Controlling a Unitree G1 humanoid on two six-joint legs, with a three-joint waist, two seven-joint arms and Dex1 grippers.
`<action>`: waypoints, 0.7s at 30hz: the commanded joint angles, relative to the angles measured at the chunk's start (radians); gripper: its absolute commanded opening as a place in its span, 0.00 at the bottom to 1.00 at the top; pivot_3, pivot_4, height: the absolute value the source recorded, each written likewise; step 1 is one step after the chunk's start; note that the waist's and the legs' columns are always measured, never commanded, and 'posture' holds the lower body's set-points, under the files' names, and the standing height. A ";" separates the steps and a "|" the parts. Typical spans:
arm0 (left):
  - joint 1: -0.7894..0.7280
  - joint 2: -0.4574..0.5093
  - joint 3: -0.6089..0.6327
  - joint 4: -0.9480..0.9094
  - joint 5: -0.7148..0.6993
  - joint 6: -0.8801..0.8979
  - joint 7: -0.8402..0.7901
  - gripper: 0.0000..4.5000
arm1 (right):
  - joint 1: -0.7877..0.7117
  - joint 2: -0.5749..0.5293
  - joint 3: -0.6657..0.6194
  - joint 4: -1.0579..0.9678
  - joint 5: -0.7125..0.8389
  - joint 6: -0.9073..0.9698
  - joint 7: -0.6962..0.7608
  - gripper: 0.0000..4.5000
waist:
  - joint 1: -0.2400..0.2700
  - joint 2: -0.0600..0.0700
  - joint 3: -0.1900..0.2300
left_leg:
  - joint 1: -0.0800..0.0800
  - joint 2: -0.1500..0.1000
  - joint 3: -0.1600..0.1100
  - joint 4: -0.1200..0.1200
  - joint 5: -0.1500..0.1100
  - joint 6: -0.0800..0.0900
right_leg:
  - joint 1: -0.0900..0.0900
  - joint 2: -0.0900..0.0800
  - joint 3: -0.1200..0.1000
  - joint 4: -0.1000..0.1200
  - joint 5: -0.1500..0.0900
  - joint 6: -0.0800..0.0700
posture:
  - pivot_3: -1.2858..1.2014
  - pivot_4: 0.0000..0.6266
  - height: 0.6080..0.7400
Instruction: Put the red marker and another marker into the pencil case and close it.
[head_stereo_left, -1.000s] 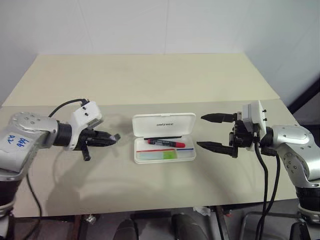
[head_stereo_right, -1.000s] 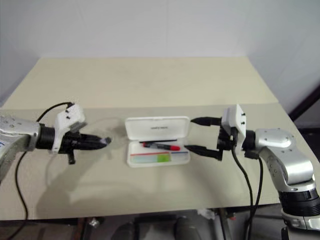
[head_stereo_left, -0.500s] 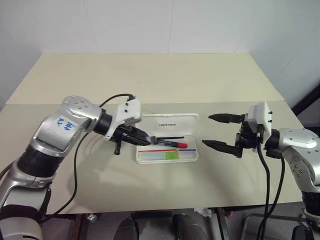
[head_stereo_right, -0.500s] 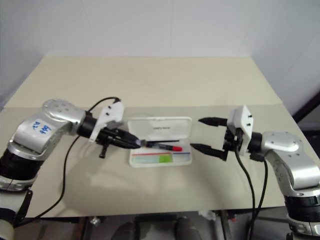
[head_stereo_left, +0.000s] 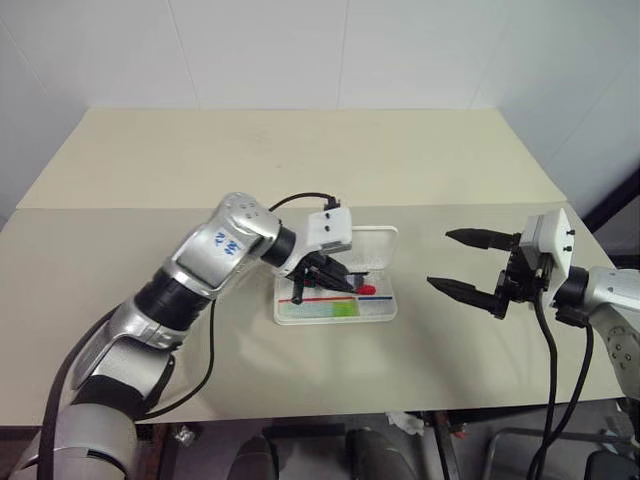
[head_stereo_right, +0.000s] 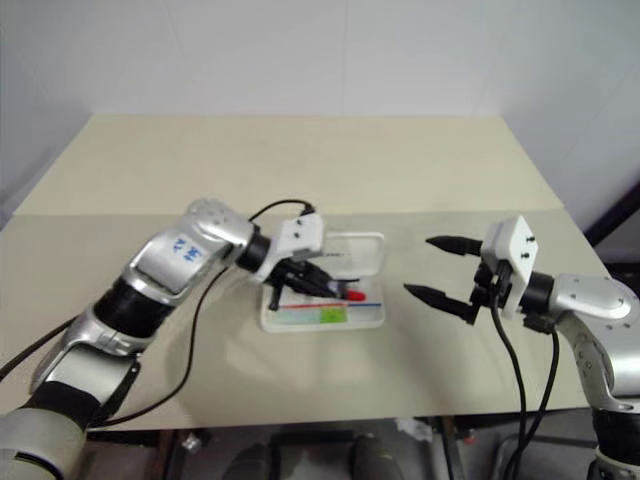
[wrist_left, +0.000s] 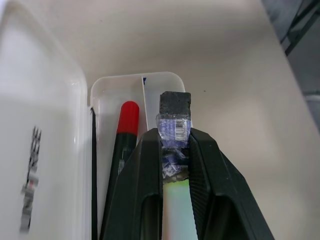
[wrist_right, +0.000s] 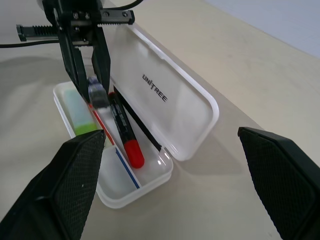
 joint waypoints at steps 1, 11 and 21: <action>-0.037 -0.038 -0.036 0.028 0.049 -0.026 0.001 0.08 | 0.008 -0.010 -0.038 -0.047 0.008 -0.008 -0.020 1.00 | 0.000 0.000 0.000 | 0.000 0.000 0.000 0.000 0.000 0.000 | 0.000 0.000 0.000 0.000 0.000 0.000 | 0.52 0.24 1.00; -0.027 -0.128 -0.084 0.086 0.113 -0.051 0.009 0.08 | 0.049 0.009 -0.046 -0.098 0.025 -0.005 -0.077 1.00 | 0.003 0.000 0.000 | 0.000 0.000 0.000 0.000 0.000 0.000 | 0.000 0.000 0.001 0.000 0.000 0.001 | 0.52 0.24 1.00; -0.028 -0.192 -0.080 0.174 0.166 -0.103 0.033 0.08 | 0.080 0.020 -0.051 -0.140 0.042 0.001 -0.121 1.00 | 0.002 0.000 0.000 | 0.000 0.000 0.001 0.000 0.000 0.000 | 0.000 0.000 0.001 0.000 0.000 0.001 | 0.52 0.24 1.00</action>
